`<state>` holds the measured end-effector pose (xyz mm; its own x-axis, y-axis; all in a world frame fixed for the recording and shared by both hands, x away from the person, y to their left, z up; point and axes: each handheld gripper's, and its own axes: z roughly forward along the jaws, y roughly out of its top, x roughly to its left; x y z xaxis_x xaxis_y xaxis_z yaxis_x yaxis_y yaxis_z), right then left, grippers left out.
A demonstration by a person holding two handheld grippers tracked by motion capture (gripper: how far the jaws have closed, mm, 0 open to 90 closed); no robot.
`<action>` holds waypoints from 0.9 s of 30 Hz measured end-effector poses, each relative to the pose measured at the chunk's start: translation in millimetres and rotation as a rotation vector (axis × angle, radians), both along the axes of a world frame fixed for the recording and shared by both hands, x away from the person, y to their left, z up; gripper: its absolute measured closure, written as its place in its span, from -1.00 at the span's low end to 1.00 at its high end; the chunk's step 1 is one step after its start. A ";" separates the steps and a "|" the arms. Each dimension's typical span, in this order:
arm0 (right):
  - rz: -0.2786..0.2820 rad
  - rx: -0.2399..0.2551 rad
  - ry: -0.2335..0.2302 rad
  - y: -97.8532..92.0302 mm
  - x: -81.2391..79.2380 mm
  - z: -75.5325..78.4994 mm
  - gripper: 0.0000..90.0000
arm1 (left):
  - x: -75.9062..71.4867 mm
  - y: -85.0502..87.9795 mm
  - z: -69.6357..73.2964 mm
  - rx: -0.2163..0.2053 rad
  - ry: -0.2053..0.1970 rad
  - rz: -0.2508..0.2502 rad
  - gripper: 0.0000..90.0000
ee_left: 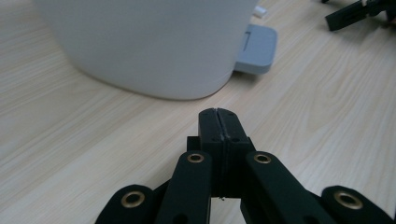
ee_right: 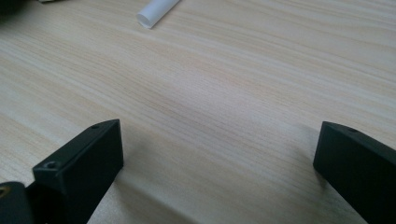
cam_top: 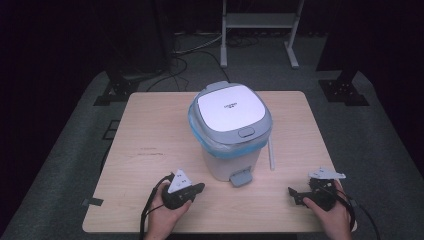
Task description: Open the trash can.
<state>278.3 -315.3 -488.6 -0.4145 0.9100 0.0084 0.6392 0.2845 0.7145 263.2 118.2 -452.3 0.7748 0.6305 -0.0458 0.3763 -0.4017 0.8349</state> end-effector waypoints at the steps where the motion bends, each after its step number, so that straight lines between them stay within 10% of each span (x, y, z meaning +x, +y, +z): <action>1: 0.000 0.000 0.000 0.0 0.0 0.0 -0.99 | -0.1 -6.7 0.3 -0.007 -0.001 -0.010 1.00; 27: 0.000 0.000 0.000 0.0 0.0 0.0 -0.99 | 9.9 -97.3 -4.9 -0.026 -0.018 -0.013 1.00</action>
